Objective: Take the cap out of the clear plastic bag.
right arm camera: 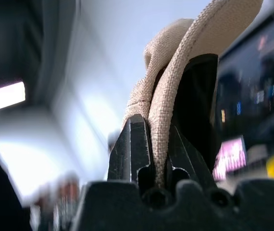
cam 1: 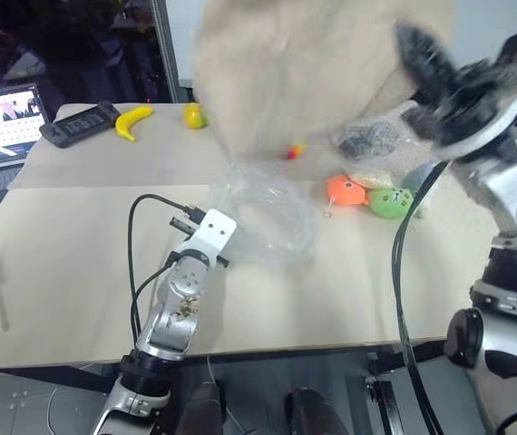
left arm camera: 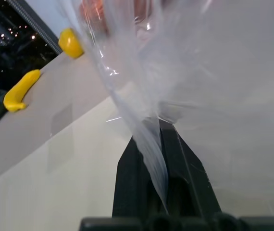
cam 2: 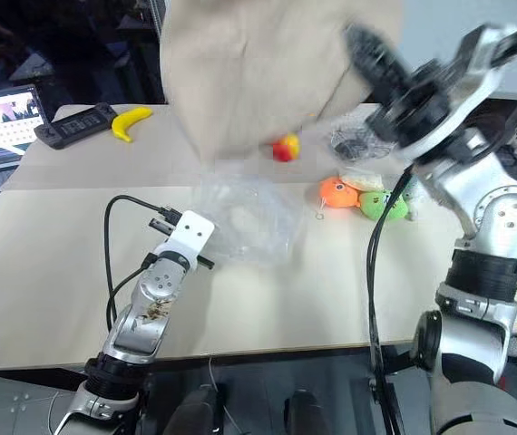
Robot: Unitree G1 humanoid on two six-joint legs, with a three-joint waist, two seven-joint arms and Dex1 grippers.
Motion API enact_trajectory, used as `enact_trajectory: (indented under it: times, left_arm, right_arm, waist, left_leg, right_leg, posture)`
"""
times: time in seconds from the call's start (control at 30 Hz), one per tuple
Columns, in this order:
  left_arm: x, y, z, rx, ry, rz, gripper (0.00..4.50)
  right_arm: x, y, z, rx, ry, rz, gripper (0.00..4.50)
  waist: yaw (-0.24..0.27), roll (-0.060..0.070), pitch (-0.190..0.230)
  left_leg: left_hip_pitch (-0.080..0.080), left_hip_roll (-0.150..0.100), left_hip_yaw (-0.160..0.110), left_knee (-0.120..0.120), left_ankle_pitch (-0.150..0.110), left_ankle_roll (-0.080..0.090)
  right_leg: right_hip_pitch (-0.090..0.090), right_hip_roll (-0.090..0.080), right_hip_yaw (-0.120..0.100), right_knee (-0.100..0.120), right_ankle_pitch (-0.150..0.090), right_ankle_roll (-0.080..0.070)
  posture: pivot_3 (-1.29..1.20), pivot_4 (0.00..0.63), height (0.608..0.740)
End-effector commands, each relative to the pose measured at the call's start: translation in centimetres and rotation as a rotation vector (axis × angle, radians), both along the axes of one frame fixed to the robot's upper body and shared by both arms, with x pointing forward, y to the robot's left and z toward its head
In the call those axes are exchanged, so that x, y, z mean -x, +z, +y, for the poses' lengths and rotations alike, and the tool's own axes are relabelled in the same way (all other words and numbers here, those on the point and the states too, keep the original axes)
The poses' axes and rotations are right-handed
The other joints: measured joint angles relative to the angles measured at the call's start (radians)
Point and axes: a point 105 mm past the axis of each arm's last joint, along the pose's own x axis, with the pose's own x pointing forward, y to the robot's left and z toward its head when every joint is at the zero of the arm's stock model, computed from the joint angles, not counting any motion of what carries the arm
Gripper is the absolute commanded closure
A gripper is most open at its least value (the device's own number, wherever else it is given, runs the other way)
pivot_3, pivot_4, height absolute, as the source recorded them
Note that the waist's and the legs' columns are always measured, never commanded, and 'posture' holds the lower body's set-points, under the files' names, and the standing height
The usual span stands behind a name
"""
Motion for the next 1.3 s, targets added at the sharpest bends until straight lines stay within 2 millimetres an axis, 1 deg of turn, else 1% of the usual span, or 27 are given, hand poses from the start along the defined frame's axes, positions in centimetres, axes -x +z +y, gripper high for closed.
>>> enact_trajectory:
  times: [0.03, 0.07, 0.13, 0.2, 0.27, 0.33, 0.43, 0.47, 0.5, 0.57, 0.6, 0.63, 0.67, 0.7, 0.73, 0.77, 0.83, 0.9, 0.97, 1.0, 1.03, 1.07, 1.1, 1.13, 1.23, 1.27, 1.3]
  left_arm:
    - [0.5, 2.3, 4.0, -0.226, 0.050, -0.157, 4.50]
    - [0.6, 2.8, 5.4, -0.311, 0.074, -0.204, 4.50]
    - [1.0, 3.8, 7.8, -0.512, 0.088, -0.303, 4.50]
    - [1.5, 3.6, 9.8, -0.656, 0.083, -0.350, 4.50]
    - [1.8, 3.0, 11.6, -0.708, 0.094, -0.348, 4.50]
    - [2.0, 2.1, 13.4, -0.738, 0.111, -0.323, 4.50]
    - [2.4, 0.7, 15.2, -0.761, 0.135, -0.274, 4.50]
    - [2.4, 0.4, 15.5, -0.764, 0.140, -0.262, 4.50]
    - [2.5, -0.2, 15.9, -0.766, 0.147, -0.243, 4.50]
    - [2.7, -1.6, 16.5, -0.771, 0.153, -0.198, 4.50]
    - [2.8, -2.3, 16.8, -0.776, 0.155, -0.177, 4.50]
    - [2.9, -2.8, 16.9, -0.781, 0.158, -0.167, 4.50]
    - [3.0, -3.1, 17.1, -0.786, 0.164, -0.160, 4.50]
    - [3.1, -3.3, 17.4, -0.780, 0.180, -0.155, 4.25]
    - [3.2, -3.5, 17.7, -0.770, 0.192, -0.148, 3.98]
    - [3.3, -3.7, 17.8, -0.762, 0.197, -0.142, 3.73]
    - [3.5, -3.7, 18.2, -0.740, 0.211, -0.139, 2.93]
    - [3.6, -3.6, 18.5, -0.734, 0.222, -0.139, 2.31]
    - [3.7, -3.4, 18.8, -0.727, 0.228, -0.139, 1.60]
    - [3.8, -3.3, 18.8, -0.724, 0.229, -0.140, 1.31]
    - [3.8, -3.2, 18.9, -0.722, 0.229, -0.141, 0.86]
    - [3.9, -3.1, 18.9, -0.722, 0.228, -0.142, 0.68]
    - [4.0, -3.0, 18.9, -0.719, 0.224, -0.143, 0.31]
    - [4.2, -2.9, 18.8, -0.711, 0.214, -0.136, 0.05]
    - [4.9, -2.6, 18.4, -0.617, 0.161, -0.096, 0.05]
    - [5.3, -2.4, 18.4, -0.551, 0.158, -0.080, 0.05]
    - [5.7, -2.6, 18.3, -0.420, 0.158, -0.028, 0.05]
  right_arm:
    - [-2.0, -0.1, -3.1, -0.189, -0.095, 0.117, 4.47]
    - [-2.5, -0.9, -2.9, -0.184, -0.111, 0.159, 4.47]
    - [-3.8, -3.3, -1.7, -0.116, -0.160, 0.266, 4.47]
    - [-5.0, -6.3, -0.5, -0.023, -0.223, 0.377, 4.47]
    - [-5.9, -9.2, 0.0, 0.028, -0.283, 0.490, 4.47]
    - [-6.5, -12.1, 0.4, 0.039, -0.315, 0.616, 4.47]
    - [-5.9, -14.9, 1.9, 0.069, -0.302, 0.716, 4.47]
    - [-5.8, -15.5, 2.2, 0.073, -0.300, 0.739, 4.47]
    - [-5.7, -16.2, 2.2, 0.079, -0.313, 0.763, 4.47]
    - [-5.5, -18.1, 2.2, 0.077, -0.335, 0.828, 4.47]
    - [-5.4, -19.5, 2.0, 0.092, -0.364, 0.872, 4.10]
    - [-5.3, -20.4, 2.0, 0.093, -0.373, 0.897, 3.70]
    - [-5.2, -21.2, 1.8, 0.107, -0.396, 0.913, 3.45]
    - [-5.1, -22.2, 1.7, 0.126, -0.413, 0.938, 3.05]
    - [-5.1, -23.0, 1.6, 0.144, -0.424, 0.954, 2.78]
    - [-5.1, -23.5, 1.5, 0.161, -0.433, 0.959, 2.41]
    - [-5.3, -24.1, 1.1, 0.188, -0.455, 0.964, 1.72]
    - [-5.6, -23.8, 0.8, 0.198, -0.468, 0.946, 1.10]
    - [-6.0, -23.2, 0.5, 0.200, -0.475, 0.924, 0.35]
    - [-6.2, -23.0, 0.4, 0.198, -0.475, 0.917, 0.13]
    - [-6.4, -22.8, 0.4, 0.202, -0.474, 0.910, 0.00]
    - [-6.5, -22.6, 0.3, 0.208, -0.474, 0.903, 0.00]
    - [-6.6, -22.4, 0.2, 0.206, -0.471, 0.897, 0.00]
    - [-6.7, -22.0, 0.2, 0.217, -0.468, 0.880, 0.00]
    - [-6.9, -20.2, -0.1, 0.262, -0.455, 0.803, 0.00]
    - [-6.8, -19.8, -0.4, 0.309, -0.467, 0.774, 0.00]
    - [-6.8, -19.6, -0.7, 0.384, -0.491, 0.742, 0.00]
  waist:
    - [-0.002, 0.000, 0.000]
    - [-0.005, 0.000, 0.000]
    - [-0.011, 0.001, 0.001]
    - [-0.014, 0.002, 0.001]
    - [-0.014, 0.004, 0.001]
    - [-0.014, 0.005, 0.001]
    - [-0.002, 0.005, 0.002]
    - [0.000, 0.005, 0.002]
    - [0.000, 0.005, 0.002]
    - [-0.001, 0.006, 0.001]
    - [-0.002, 0.007, 0.001]
    - [-0.002, 0.007, 0.000]
    - [-0.003, 0.008, -0.001]
    - [-0.005, 0.009, -0.001]
    - [-0.009, 0.011, -0.002]
    - [-0.013, 0.011, -0.002]
    - [-0.028, 0.011, -0.002]
    - [-0.035, 0.011, -0.002]
    - [-0.037, 0.011, -0.002]
    - [-0.036, 0.011, -0.002]
    - [-0.037, 0.011, -0.002]
    - [-0.036, 0.011, -0.002]
    - [-0.035, 0.011, -0.002]
    - [-0.034, 0.011, -0.002]
    - [-0.034, 0.011, -0.002]
    - [-0.033, 0.011, -0.002]
    - [-0.031, 0.011, -0.002]
  left_leg:
    - [0.000, 0.000, 0.000, 0.000, 0.000, 0.000]
    - [0.000, 0.000, 0.000, -0.001, 0.000, 0.000]
    - [0.001, 0.001, 0.001, -0.002, 0.000, 0.000]
    - [0.002, 0.001, 0.002, -0.003, 0.000, 0.000]
    - [0.002, 0.001, 0.003, -0.004, 0.000, 0.000]
    - [0.001, 0.001, 0.005, -0.004, 0.000, 0.000]
    - [-0.002, 0.000, 0.005, -0.004, 0.000, 0.000]
    - [-0.009, 0.000, 0.006, -0.003, 0.001, 0.000]
    - [-0.012, 0.000, 0.006, -0.003, 0.001, 0.001]
    - [-0.012, 0.000, 0.006, -0.003, 0.001, 0.001]
    - [-0.010, 0.000, 0.006, -0.003, 0.001, 0.001]
    - [-0.009, 0.000, 0.006, -0.004, 0.001, 0.001]
    - [-0.008, 0.000, 0.007, -0.004, 0.001, 0.001]
    - [-0.005, 0.000, 0.007, -0.004, 0.001, 0.001]
    - [-0.002, 0.000, 0.008, -0.005, 0.001, 0.001]
    - [-0.001, 0.000, 0.009, -0.005, 0.001, 0.001]
    - [0.001, 0.000, 0.009, -0.005, 0.001, 0.001]
    - [0.002, 0.001, 0.009, -0.005, 0.001, 0.001]
    - [0.002, 0.001, 0.009, -0.005, 0.001, 0.001]
    - [0.001, 0.001, 0.009, -0.005, 0.001, 0.001]
    - [0.001, 0.002, 0.009, -0.005, 0.001, 0.001]
    - [0.001, 0.002, 0.009, -0.005, 0.001, 0.001]
    - [0.001, 0.002, 0.010, -0.005, 0.001, 0.001]
    - [0.001, 0.002, 0.010, -0.005, 0.001, 0.001]
    - [0.001, 0.002, 0.010, -0.006, 0.001, 0.001]
    - [0.001, 0.002, 0.011, -0.006, 0.001, 0.001]
    - [0.000, 0.002, 0.012, -0.006, 0.001, 0.001]
  right_leg:
    - [0.000, 0.000, 0.000, 0.000, 0.000, 0.000]
    - [0.000, 0.000, 0.000, 0.000, 0.000, 0.000]
    - [-0.001, 0.000, 0.002, 0.001, 0.000, -0.001]
    - [-0.002, 0.000, 0.002, 0.002, 0.000, -0.001]
    - [-0.002, -0.001, 0.002, 0.001, 0.000, -0.001]
    - [-0.004, -0.003, 0.003, 0.001, 0.000, -0.001]
    - [-0.007, -0.003, 0.002, 0.002, 0.000, -0.001]
    - [-0.015, -0.004, 0.002, 0.004, 0.000, -0.001]
    - [-0.017, -0.004, 0.001, 0.004, 0.000, -0.001]
    - [-0.017, -0.004, 0.001, 0.005, 0.000, -0.001]
    - [-0.016, -0.004, 0.001, 0.005, 0.000, -0.001]
    - [-0.015, -0.005, 0.001, 0.005, 0.000, -0.001]
    - [-0.014, -0.005, 0.001, 0.005, 0.000, -0.001]
    - [-0.012, -0.005, 0.001, 0.005, 0.000, -0.001]
    - [-0.011, -0.005, 0.002, 0.005, 0.000, -0.001]
    - [-0.010, -0.005, 0.002, 0.005, 0.000, -0.001]
    - [-0.010, -0.004, 0.003, 0.007, 0.000, -0.001]
    - [-0.010, -0.004, 0.004, 0.008, 0.000, -0.001]
    - [-0.010, -0.002, 0.005, 0.009, 0.000, -0.002]
    - [-0.011, -0.002, 0.005, 0.009, 0.000, -0.002]
    - [-0.011, -0.001, 0.005, 0.009, 0.000, -0.002]
    - [-0.011, -0.001, 0.006, 0.009, 0.000, -0.002]
    - [-0.011, -0.001, 0.006, 0.009, 0.000, -0.002]
    - [-0.011, -0.001, 0.006, 0.009, 0.000, -0.002]
    - [-0.011, -0.001, 0.007, 0.009, 0.000, -0.002]
    - [-0.012, -0.001, 0.008, 0.009, 0.000, -0.002]
    - [-0.013, -0.002, 0.008, 0.009, 0.000, -0.002]
  posture:
    - [0.00, 0.150, 0.740]
    - [0.00, 0.150, 0.740]
    - [0.00, 0.150, 0.740]
    - [0.00, 0.150, 0.740]
    - [0.00, 0.150, 0.740]
    - [0.00, 0.150, 0.740]
    - [0.00, 0.150, 0.740]
    - [0.00, 0.150, 0.740]
    - [0.00, 0.150, 0.740]
    - [0.00, 0.150, 0.740]
    - [0.00, 0.150, 0.740]
    - [0.00, 0.150, 0.740]
    - [0.00, 0.150, 0.740]
    - [0.00, 0.150, 0.740]
    - [0.00, 0.150, 0.740]
    - [0.00, 0.150, 0.740]
    - [0.00, 0.150, 0.740]
    - [0.00, 0.150, 0.740]
    - [0.00, 0.150, 0.740]
    - [0.00, 0.150, 0.740]
    - [0.00, 0.150, 0.740]
    - [0.00, 0.150, 0.740]
    - [0.00, 0.150, 0.740]
    - [0.00, 0.150, 0.740]
    - [0.00, 0.150, 0.740]
    - [0.00, 0.150, 0.740]
    - [0.00, 0.150, 0.740]
